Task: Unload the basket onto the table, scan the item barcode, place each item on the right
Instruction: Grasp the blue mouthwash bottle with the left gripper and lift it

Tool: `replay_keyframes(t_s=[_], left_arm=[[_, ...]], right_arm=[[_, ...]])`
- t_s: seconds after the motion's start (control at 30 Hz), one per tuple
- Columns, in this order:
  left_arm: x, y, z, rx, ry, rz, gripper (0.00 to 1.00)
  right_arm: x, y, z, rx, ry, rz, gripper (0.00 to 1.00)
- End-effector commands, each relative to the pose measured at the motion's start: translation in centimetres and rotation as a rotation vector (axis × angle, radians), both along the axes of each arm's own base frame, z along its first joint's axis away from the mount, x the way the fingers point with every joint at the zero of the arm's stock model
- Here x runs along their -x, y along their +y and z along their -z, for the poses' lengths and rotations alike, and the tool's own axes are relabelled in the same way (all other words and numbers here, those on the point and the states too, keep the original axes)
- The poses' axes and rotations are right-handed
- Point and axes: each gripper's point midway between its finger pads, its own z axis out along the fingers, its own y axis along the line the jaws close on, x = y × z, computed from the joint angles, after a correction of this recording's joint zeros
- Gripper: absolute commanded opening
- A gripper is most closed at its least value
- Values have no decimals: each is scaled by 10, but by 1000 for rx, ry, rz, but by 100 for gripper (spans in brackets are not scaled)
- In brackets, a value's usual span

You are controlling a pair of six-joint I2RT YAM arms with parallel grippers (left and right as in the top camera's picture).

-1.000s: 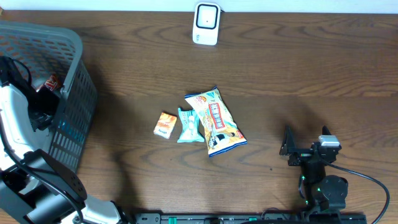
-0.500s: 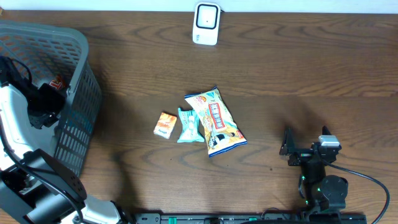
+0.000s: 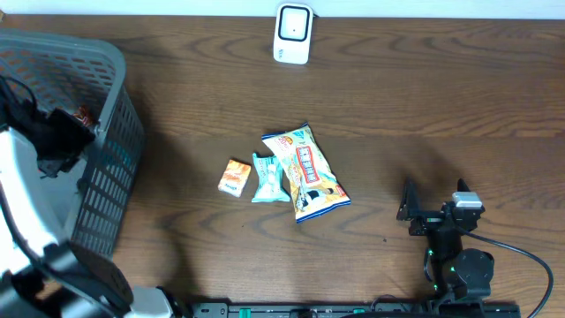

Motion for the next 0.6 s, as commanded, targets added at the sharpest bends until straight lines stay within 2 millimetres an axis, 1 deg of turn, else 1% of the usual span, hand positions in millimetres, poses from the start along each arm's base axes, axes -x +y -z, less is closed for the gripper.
replay_keyframes(t_s=[0.0,0.27,0.4,0.57], left_arm=[[-2,-6,-56,-62,-160,-1,25],[14,-17,-122,-138,-354,-64,25],[19,-35,-155,-110,-484,-59,25],[25,-56,-187,-58,-611,-42,25]], right_arm=[[0,0,1,9,4,0,99],[0,0,1,9,4,0,99],[0,0,2,9,4,0,99],[0,0,2,9,4,0,99]])
